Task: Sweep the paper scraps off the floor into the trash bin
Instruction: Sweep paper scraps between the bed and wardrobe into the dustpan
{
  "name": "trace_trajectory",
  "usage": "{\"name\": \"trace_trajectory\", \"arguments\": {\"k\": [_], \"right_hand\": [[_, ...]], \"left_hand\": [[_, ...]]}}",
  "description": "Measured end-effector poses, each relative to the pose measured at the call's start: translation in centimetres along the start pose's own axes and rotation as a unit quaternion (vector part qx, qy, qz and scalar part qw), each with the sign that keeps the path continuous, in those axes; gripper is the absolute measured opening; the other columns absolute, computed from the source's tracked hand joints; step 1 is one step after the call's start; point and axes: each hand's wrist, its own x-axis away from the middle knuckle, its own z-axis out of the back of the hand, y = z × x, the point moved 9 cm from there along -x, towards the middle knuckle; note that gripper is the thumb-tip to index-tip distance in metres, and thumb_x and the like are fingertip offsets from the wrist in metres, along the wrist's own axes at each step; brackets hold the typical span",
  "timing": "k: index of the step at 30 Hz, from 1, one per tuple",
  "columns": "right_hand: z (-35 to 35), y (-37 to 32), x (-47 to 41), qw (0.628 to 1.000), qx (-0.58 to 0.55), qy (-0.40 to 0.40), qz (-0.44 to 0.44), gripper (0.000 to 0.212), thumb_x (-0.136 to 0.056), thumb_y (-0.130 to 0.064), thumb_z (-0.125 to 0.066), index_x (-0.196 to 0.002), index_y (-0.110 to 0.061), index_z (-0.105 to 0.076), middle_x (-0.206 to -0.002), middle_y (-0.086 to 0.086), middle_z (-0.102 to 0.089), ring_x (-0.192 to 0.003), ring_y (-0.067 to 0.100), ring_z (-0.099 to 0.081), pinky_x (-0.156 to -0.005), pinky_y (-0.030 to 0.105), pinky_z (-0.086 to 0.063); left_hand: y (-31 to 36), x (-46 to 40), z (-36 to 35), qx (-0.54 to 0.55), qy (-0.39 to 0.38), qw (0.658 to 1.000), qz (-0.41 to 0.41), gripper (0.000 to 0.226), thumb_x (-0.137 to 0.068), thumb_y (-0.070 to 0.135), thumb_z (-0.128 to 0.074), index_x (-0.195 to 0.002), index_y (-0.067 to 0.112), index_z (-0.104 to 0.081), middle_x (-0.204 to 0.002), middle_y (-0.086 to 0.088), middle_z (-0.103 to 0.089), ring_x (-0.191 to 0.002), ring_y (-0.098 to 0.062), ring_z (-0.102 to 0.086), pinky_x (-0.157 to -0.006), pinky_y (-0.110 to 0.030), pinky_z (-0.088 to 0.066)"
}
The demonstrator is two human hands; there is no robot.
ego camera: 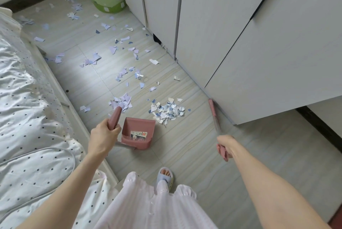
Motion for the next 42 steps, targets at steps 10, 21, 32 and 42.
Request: {"name": "trace_trajectory", "arguments": {"k": [10,21,32,42], "right_hand": [[-5.4,-6.8,2.7,0.998,0.012,-0.033,0.044,0.045,-0.094,0.001,-0.014,-0.055,-0.006,-0.036,-0.049,0.008,-0.035,-0.013,0.006,-0.031,-0.027,0.004,-0.02],[-8.1,-11.0,4.5,0.986,0.151,-0.029,0.059,0.036,-0.099,-0.005,-0.026,-0.064,-0.006,-0.037,-0.024,0.0,-0.039,-0.013,0.006,-0.032,-0.031,0.002,-0.026],[-9.0,-14.8,4.3,0.929,0.356,-0.003,0.105,0.026,-0.099,-0.01,-0.04,-0.076,-0.001,-0.048,-0.058,0.011,-0.048,-0.043,0.015,-0.044,-0.032,0.015,-0.033],[-6.8,-18.2,6.0,0.814,0.568,0.042,0.112,0.023,-0.099,-0.01,-0.037,-0.116,-0.006,-0.051,-0.073,0.006,-0.044,-0.048,0.013,-0.047,-0.036,0.022,-0.038]], "left_hand": [[-1.3,-1.2,0.3,-0.15,-0.041,0.988,-0.02,0.01,-0.084,0.019,-0.056,-0.074,0.02,-0.054,-0.068,-0.005,-0.058,-0.072,-0.031,-0.054,-0.059,-0.031,-0.037],[-2.7,-5.8,0.6,-0.201,-0.054,0.975,-0.081,0.004,-0.081,0.017,-0.055,-0.078,0.016,-0.056,-0.066,-0.003,-0.053,-0.071,-0.03,-0.05,-0.058,-0.03,-0.034],[-2.8,-11.4,2.4,-0.211,-0.047,0.972,-0.092,0.005,-0.082,0.018,-0.056,-0.083,0.015,-0.059,-0.084,-0.011,-0.066,-0.086,-0.036,-0.06,-0.064,-0.031,-0.037],[-2.1,-13.9,3.7,-0.211,-0.044,0.972,-0.088,0.011,-0.084,0.018,-0.056,-0.093,0.015,-0.062,-0.084,-0.011,-0.062,-0.081,-0.034,-0.054,-0.067,-0.031,-0.035]]}}
